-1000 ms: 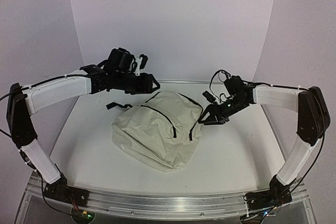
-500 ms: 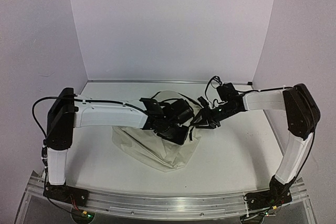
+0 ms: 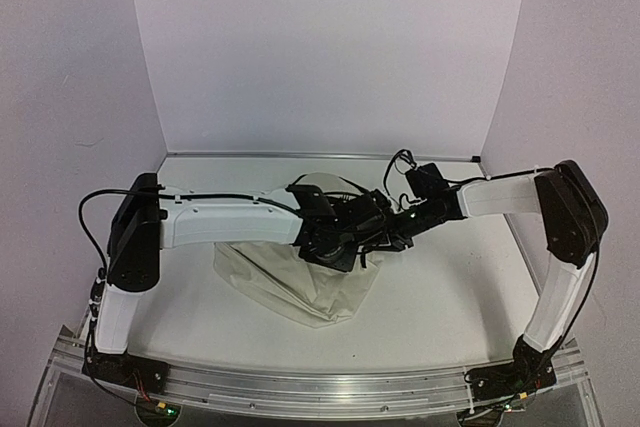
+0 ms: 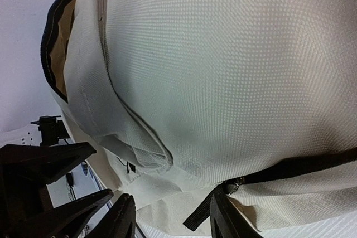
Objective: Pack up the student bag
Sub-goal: Zip the student bag at the center of the board.
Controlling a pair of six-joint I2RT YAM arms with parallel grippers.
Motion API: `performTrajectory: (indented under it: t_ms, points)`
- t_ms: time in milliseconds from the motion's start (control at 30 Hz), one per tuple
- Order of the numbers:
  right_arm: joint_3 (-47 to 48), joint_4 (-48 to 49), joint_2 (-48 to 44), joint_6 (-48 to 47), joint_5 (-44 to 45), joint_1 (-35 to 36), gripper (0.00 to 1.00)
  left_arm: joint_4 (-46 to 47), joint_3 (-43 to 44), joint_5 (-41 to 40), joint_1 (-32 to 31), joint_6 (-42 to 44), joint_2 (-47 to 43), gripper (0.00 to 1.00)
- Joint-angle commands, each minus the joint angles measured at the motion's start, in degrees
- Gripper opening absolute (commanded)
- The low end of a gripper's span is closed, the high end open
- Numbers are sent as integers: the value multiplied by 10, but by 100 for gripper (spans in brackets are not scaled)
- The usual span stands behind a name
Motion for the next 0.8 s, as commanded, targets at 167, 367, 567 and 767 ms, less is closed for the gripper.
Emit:
performTrajectory:
  t_ms: [167,367,567,767]
  points:
    - [-12,33,17,21,7,2,47,-30,53,-31,-3,-5,46,42]
    - [-14,38,19,24,5,5,47,-68,108,-63,-2,-10,93,42]
    - [-17,39,14,23,9,5,47,-139,152,-116,1,-31,119,37]
    - [-18,40,15,22,10,5,47,-187,175,-152,3,-55,136,31]
